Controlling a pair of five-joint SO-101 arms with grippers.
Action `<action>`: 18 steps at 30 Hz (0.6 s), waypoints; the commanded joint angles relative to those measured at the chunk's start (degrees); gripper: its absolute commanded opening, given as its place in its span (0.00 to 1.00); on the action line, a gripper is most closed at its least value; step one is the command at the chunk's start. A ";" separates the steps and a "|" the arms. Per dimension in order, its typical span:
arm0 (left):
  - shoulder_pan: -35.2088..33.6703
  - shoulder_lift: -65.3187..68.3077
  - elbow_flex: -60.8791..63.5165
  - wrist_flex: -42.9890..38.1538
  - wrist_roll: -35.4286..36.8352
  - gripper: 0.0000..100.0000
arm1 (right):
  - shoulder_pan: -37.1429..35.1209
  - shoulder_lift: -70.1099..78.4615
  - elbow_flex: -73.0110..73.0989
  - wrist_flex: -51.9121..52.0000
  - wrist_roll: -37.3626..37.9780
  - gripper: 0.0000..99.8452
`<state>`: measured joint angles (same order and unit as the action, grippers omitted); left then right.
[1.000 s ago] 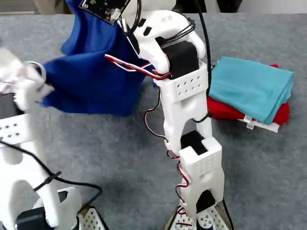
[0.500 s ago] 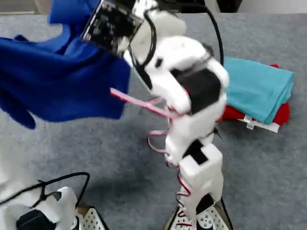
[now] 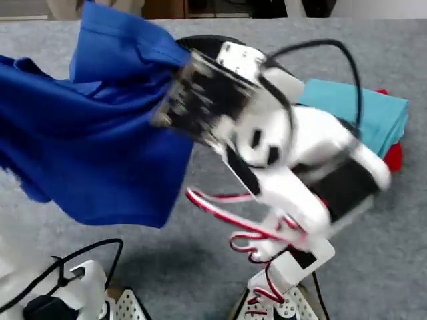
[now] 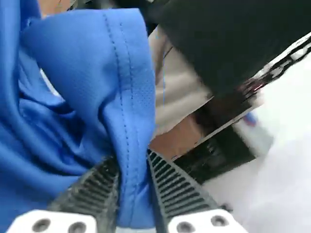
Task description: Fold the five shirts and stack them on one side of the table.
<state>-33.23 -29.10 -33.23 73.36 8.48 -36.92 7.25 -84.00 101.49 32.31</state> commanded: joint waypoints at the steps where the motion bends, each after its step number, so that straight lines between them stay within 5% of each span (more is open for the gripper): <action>1: 3.60 3.65 8.35 -5.01 -0.35 0.02 | -0.40 -0.04 13.58 -0.26 -0.70 0.00; 10: 9.14 16.75 37.54 -38.07 0.18 0.02 | 8.48 11.12 43.21 -29.89 -7.12 0.00; 18: 15.82 38.29 37.36 -68.48 0.18 0.02 | 16.66 22.99 51.38 -49.14 -12.57 0.00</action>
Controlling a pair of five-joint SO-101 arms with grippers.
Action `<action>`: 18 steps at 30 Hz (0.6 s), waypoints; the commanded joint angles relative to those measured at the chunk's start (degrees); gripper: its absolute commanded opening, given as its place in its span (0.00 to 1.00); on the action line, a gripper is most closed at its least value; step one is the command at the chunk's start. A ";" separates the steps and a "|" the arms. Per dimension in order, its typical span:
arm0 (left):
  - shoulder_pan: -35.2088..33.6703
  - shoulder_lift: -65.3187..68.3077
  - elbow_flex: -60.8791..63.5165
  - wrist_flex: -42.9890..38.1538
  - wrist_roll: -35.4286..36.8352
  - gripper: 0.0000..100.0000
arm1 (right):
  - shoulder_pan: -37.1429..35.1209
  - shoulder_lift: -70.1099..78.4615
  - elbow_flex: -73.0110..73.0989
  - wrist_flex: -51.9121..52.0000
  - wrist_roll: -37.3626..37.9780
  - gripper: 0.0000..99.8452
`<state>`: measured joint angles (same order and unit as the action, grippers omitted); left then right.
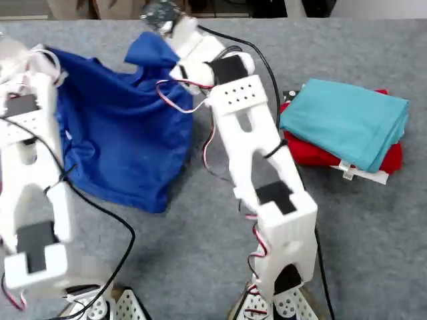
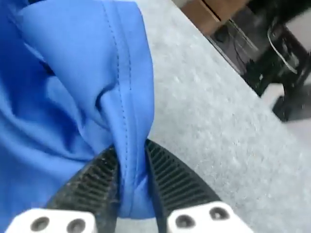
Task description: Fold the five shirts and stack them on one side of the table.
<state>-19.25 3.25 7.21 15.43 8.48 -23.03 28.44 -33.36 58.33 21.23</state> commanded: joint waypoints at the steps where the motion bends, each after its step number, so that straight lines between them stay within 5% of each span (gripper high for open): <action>1: 2.46 9.10 -5.27 -11.43 0.18 0.02 | 3.38 3.47 0.92 -7.47 -1.93 0.00; 6: 4.92 23.96 -21.19 -2.55 0.09 0.02 | 5.41 10.24 0.40 -11.25 -2.81 0.00; 13: 5.19 32.84 -48.70 34.90 -2.46 0.22 | 7.16 16.92 0.75 -15.56 -6.59 0.00; 18: 5.01 34.95 -63.82 50.99 -5.54 0.22 | 9.10 16.48 -0.31 -16.00 -6.86 0.00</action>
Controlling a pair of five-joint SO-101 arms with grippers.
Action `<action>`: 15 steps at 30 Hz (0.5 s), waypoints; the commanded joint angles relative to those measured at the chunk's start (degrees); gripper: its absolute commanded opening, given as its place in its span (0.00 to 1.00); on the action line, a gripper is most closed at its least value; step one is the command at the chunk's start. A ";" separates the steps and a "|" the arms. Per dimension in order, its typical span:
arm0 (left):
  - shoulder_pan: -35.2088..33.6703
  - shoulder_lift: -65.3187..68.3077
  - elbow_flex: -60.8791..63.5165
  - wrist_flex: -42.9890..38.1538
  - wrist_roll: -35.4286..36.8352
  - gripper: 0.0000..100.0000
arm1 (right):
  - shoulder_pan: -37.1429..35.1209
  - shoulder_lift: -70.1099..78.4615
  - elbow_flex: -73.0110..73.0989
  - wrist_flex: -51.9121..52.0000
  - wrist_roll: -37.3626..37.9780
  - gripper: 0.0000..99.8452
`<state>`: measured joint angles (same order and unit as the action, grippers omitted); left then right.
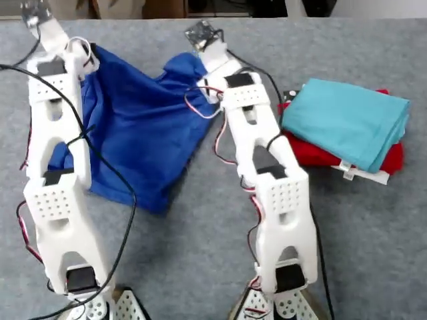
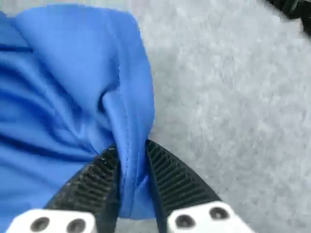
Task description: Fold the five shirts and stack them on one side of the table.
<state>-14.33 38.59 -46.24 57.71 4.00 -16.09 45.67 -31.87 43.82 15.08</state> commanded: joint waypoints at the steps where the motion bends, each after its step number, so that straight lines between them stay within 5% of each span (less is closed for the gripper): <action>1: -0.09 -0.31 -12.84 10.90 -1.05 0.22 | 3.03 -0.57 -2.07 -1.58 -0.62 0.00; 11: 3.08 0.13 -28.04 43.87 -10.46 0.22 | 4.18 -0.31 -2.24 -2.46 -0.70 0.00; 15: 4.57 -3.03 -20.22 43.34 -12.13 0.16 | 4.09 -0.31 -2.15 -3.60 -0.97 0.00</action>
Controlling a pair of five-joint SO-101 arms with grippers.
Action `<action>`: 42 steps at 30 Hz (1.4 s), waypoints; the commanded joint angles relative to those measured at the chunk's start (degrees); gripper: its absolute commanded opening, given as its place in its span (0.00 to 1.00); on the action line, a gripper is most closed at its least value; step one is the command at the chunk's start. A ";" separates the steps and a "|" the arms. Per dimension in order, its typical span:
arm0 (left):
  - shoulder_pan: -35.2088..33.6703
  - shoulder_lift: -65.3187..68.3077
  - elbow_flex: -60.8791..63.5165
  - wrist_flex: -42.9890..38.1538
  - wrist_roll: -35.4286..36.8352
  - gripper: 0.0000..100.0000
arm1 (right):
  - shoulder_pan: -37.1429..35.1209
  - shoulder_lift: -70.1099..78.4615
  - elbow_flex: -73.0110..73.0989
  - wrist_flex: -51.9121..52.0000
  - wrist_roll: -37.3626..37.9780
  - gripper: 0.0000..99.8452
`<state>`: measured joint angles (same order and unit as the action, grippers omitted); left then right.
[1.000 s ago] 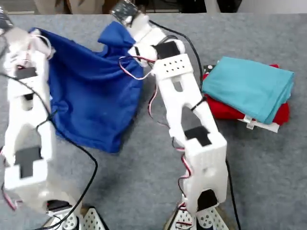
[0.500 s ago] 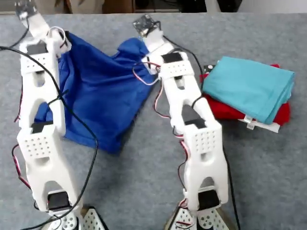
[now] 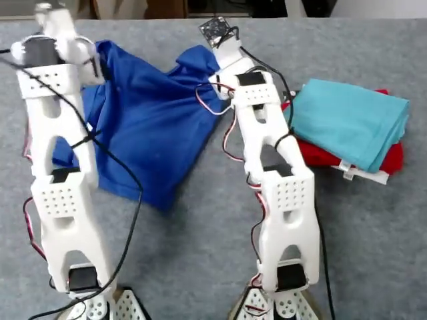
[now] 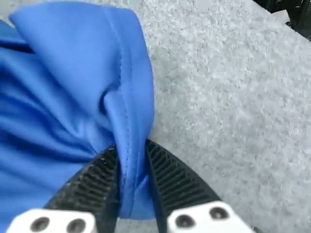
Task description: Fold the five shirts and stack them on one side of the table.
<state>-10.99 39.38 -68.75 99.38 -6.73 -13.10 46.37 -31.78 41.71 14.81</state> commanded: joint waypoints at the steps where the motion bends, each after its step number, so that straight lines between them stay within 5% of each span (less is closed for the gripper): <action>1: 2.11 -5.41 5.36 1.67 -1.85 0.16 | 1.10 -1.01 -2.33 -1.49 -0.70 0.00; 8: 10.64 -24.92 41.67 0.09 -3.78 0.16 | 1.45 -1.01 -2.42 -1.58 -0.88 0.00; 15: 14.95 -52.18 81.32 -19.43 -1.14 0.16 | 3.12 -1.19 -2.42 -3.69 -5.71 0.00; 20: 22.59 -59.47 100.92 -31.21 4.84 0.16 | 6.20 -1.27 -2.42 -5.36 -11.16 0.00; 28: 29.45 -56.04 107.25 -42.29 9.58 0.21 | 6.02 -1.27 -2.33 -5.10 -11.08 0.00; 42: 33.58 -46.81 108.40 -48.26 9.41 0.21 | 6.02 -1.19 -2.33 -5.19 -10.99 0.00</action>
<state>22.07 -7.74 39.56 52.88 2.51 -8.09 46.37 -31.78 37.76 4.18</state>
